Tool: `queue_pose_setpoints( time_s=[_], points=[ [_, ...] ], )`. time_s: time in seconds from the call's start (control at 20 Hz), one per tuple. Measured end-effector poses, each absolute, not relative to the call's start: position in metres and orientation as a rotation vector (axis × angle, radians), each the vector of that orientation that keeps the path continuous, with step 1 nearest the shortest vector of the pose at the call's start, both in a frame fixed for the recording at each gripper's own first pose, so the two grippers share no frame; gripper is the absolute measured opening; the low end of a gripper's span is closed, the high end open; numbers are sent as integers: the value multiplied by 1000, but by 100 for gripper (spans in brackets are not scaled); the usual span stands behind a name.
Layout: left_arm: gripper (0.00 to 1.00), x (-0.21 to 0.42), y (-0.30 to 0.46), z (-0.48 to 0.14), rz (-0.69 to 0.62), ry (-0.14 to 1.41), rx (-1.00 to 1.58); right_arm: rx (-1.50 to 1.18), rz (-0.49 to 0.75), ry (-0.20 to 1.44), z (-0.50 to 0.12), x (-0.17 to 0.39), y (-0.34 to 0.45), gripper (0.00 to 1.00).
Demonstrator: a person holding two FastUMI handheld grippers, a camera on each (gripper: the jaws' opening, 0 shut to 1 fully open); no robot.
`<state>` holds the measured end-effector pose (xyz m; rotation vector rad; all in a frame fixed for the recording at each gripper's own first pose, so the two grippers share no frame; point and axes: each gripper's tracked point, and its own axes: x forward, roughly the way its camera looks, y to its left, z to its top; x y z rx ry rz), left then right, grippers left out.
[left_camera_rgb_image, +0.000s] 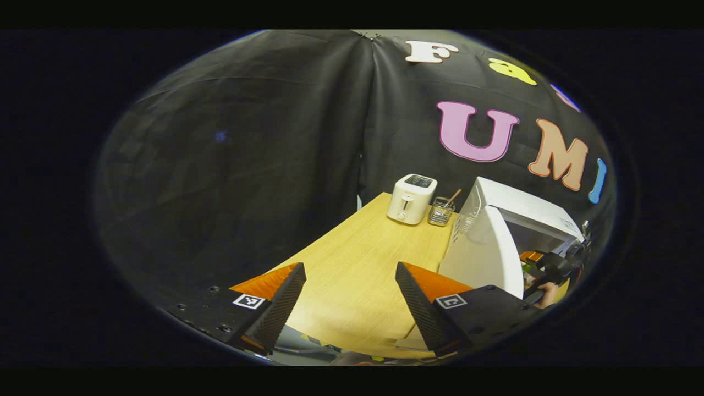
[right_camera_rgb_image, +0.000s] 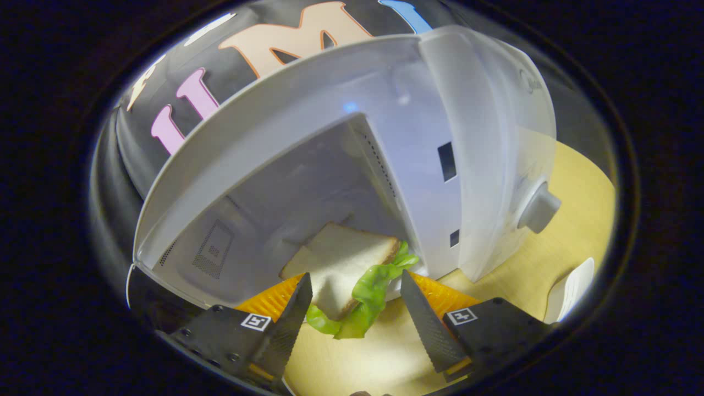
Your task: Open the microwave oven with the left hand, put the food in, and close the microwave oven.
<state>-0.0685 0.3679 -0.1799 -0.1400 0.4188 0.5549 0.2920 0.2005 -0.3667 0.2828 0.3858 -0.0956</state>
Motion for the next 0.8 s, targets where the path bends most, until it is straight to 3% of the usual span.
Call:
queue_pose_setpoints(
  time_s=[0.5,0.8],
  points=[
    [94,-68,347,-194,452,462,-148,127,-39,355,-329,235,179,100],
    [89,-59,323,-216,346,509,-123,35,-88,297,-289,189,142,100]
  ],
)
